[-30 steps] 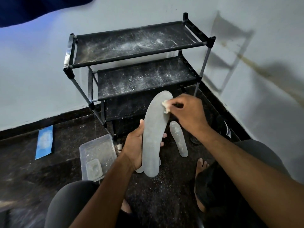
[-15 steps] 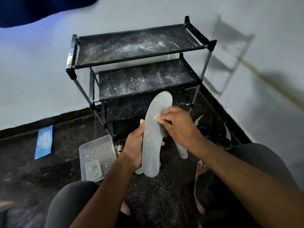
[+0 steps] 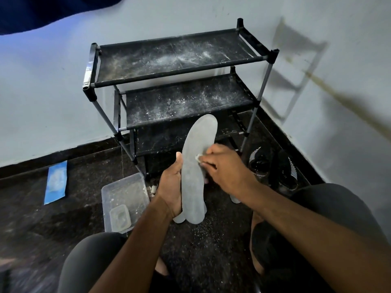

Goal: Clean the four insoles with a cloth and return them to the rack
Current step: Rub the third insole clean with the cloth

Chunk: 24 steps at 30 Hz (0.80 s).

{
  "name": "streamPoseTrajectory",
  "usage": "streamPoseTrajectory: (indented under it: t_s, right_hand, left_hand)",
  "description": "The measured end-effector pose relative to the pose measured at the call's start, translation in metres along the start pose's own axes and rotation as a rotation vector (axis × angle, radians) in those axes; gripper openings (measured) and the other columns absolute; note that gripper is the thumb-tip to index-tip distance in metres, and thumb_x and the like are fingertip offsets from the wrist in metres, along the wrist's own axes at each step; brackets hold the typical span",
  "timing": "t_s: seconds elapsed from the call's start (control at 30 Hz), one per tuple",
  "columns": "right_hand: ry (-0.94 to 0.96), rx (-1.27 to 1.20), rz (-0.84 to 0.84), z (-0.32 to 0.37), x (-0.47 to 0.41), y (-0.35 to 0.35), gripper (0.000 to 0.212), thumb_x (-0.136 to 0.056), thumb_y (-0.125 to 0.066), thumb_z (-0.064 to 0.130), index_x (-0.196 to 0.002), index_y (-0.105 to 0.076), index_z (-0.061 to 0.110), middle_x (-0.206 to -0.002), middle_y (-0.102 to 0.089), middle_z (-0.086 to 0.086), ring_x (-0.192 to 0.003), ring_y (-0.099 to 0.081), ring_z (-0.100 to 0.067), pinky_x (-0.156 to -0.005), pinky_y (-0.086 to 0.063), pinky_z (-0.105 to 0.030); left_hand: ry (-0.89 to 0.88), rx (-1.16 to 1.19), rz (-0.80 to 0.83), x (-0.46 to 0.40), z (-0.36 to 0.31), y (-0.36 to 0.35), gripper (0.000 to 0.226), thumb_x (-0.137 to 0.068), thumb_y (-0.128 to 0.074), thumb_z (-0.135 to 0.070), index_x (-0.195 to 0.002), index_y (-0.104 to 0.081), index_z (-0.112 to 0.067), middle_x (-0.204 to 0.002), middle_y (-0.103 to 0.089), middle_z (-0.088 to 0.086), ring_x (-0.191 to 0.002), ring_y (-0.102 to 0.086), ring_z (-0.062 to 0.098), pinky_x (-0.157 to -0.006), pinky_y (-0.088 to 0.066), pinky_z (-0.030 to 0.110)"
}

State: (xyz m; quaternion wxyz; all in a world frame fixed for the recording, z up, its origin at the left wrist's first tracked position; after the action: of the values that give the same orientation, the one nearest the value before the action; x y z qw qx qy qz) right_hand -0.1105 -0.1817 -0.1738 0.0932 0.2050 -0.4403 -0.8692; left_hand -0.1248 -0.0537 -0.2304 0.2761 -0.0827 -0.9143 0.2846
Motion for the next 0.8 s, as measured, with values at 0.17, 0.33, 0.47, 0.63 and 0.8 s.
streamPoseTrajectory:
  t_s: [0.17, 0.33, 0.47, 0.63, 0.8]
  right_hand:
    - [0.072, -0.141, 0.000, 0.017, 0.000, 0.005, 0.018, -0.092, -0.067, 0.024, -0.105, -0.076, 0.014, -0.090, -0.059, 0.008, -0.080, -0.052, -0.003, -0.074, -0.043, -0.014]
    - [-0.126, -0.081, -0.203, -0.006, -0.013, 0.022, 0.016, -0.090, -0.069, 0.017, -0.103, -0.076, 0.012, -0.092, -0.066, -0.002, -0.083, -0.057, -0.009, -0.081, -0.049, -0.023]
    - [0.053, -0.082, 0.075, 0.022, 0.000, -0.006, 0.015, -0.091, -0.066, 0.015, -0.099, -0.076, 0.007, -0.092, -0.060, 0.001, -0.087, -0.050, -0.008, -0.080, -0.039, -0.017]
    - [0.086, -0.261, 0.285, 0.035, 0.005, -0.004, 0.014, -0.085, -0.074, 0.017, -0.098, -0.078, 0.012, -0.082, -0.058, 0.013, -0.073, -0.054, 0.000, -0.067, -0.040, -0.009]
    - [-0.094, -0.290, -0.098, 0.010, -0.009, 0.016, 0.014, -0.083, -0.077, 0.017, -0.096, -0.078, 0.011, -0.090, -0.071, 0.001, -0.080, -0.065, -0.006, -0.078, -0.055, -0.028]
  left_hand:
    - [-0.016, 0.039, 0.009, 0.002, -0.002, 0.001, 0.066, -0.106, -0.034, -0.055, -0.140, -0.058, -0.005, -0.117, -0.071, 0.017, -0.099, -0.069, 0.027, -0.093, -0.054, 0.042]
    - [-0.027, -0.051, 0.003, -0.001, 0.001, 0.000, 0.066, -0.105, -0.033, -0.056, -0.133, -0.065, -0.005, -0.108, -0.072, 0.019, -0.085, -0.067, 0.028, -0.085, -0.055, 0.044]
    - [0.008, 0.007, -0.001, -0.001, 0.002, 0.004, 0.065, -0.106, -0.032, -0.057, -0.134, -0.064, -0.007, -0.113, -0.072, 0.017, -0.097, -0.071, 0.028, -0.084, -0.060, 0.041]
    - [-0.024, 0.034, -0.029, -0.001, -0.007, 0.012, 0.066, -0.106, -0.032, -0.058, -0.130, -0.067, -0.008, -0.120, -0.071, 0.016, -0.107, -0.069, 0.029, -0.097, -0.056, 0.046]
    - [-0.022, 0.045, 0.016, -0.006, 0.001, 0.007, 0.066, -0.107, -0.034, -0.057, -0.142, -0.058, -0.007, -0.140, -0.059, 0.021, -0.126, -0.053, 0.036, -0.121, -0.032, 0.055]
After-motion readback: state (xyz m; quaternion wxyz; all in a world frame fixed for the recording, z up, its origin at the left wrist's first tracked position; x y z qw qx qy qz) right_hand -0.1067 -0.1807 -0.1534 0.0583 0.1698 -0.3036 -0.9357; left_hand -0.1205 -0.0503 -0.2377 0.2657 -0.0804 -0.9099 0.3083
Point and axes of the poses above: each hand's wrist, its own x-axis away from the middle knuckle, its own y-axis out of the back of the hand, z = x × y, the point moved 5 cm from there along -x, towards the middle knuckle
